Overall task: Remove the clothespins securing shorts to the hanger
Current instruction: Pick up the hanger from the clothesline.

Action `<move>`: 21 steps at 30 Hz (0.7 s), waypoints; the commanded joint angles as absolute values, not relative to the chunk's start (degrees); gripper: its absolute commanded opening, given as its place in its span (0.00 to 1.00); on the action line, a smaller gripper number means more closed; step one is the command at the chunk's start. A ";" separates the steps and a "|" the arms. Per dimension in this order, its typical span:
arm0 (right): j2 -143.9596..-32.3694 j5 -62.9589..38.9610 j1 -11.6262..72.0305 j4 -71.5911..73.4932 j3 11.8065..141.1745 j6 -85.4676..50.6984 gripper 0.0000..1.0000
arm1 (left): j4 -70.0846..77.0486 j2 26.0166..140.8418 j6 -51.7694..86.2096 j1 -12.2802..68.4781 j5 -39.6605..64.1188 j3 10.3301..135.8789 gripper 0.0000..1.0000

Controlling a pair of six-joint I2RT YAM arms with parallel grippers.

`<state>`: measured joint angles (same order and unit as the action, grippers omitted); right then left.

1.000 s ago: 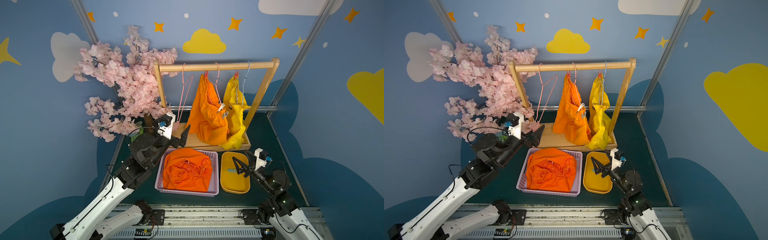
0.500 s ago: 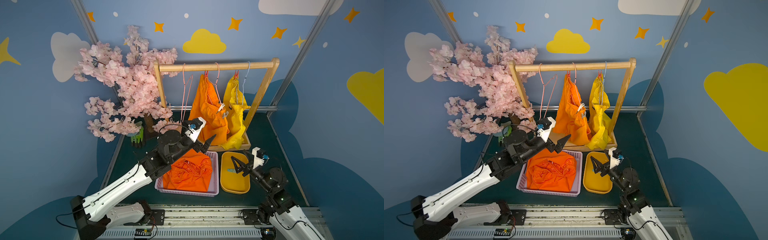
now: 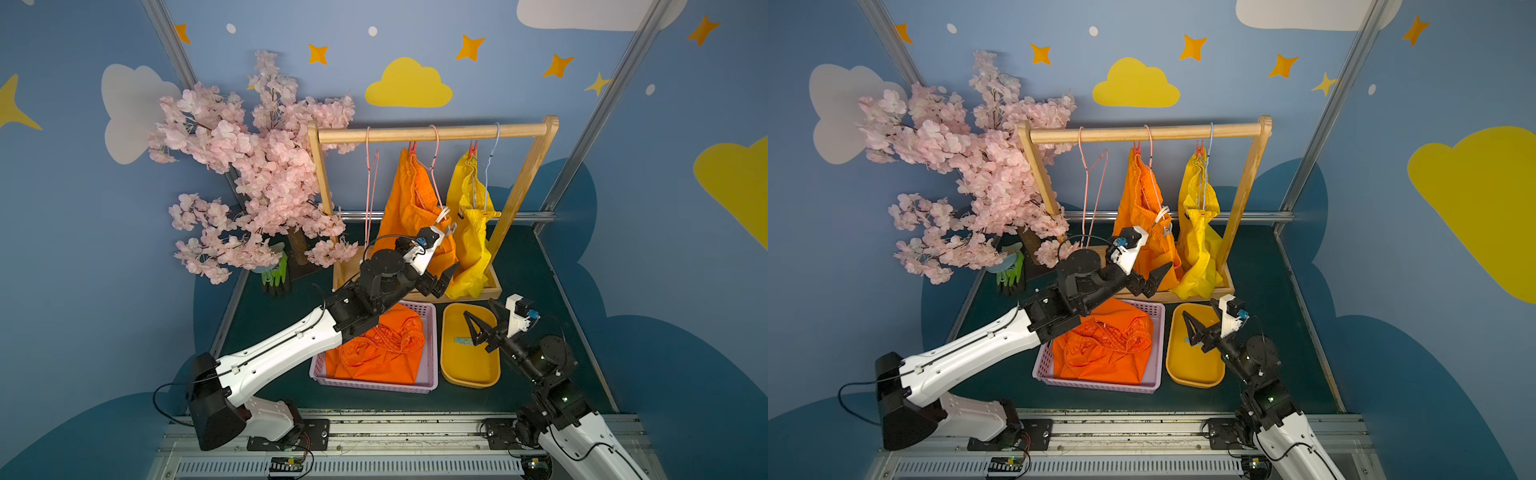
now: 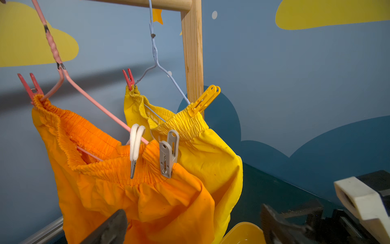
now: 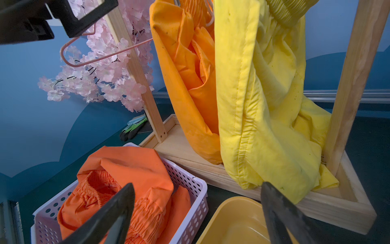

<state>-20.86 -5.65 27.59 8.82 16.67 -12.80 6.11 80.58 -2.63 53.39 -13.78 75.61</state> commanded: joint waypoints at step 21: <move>-18.88 -2.37 28.02 7.92 16.84 -13.44 0.93 | -1.83 102.75 0.30 59.44 -47.53 99.34 1.00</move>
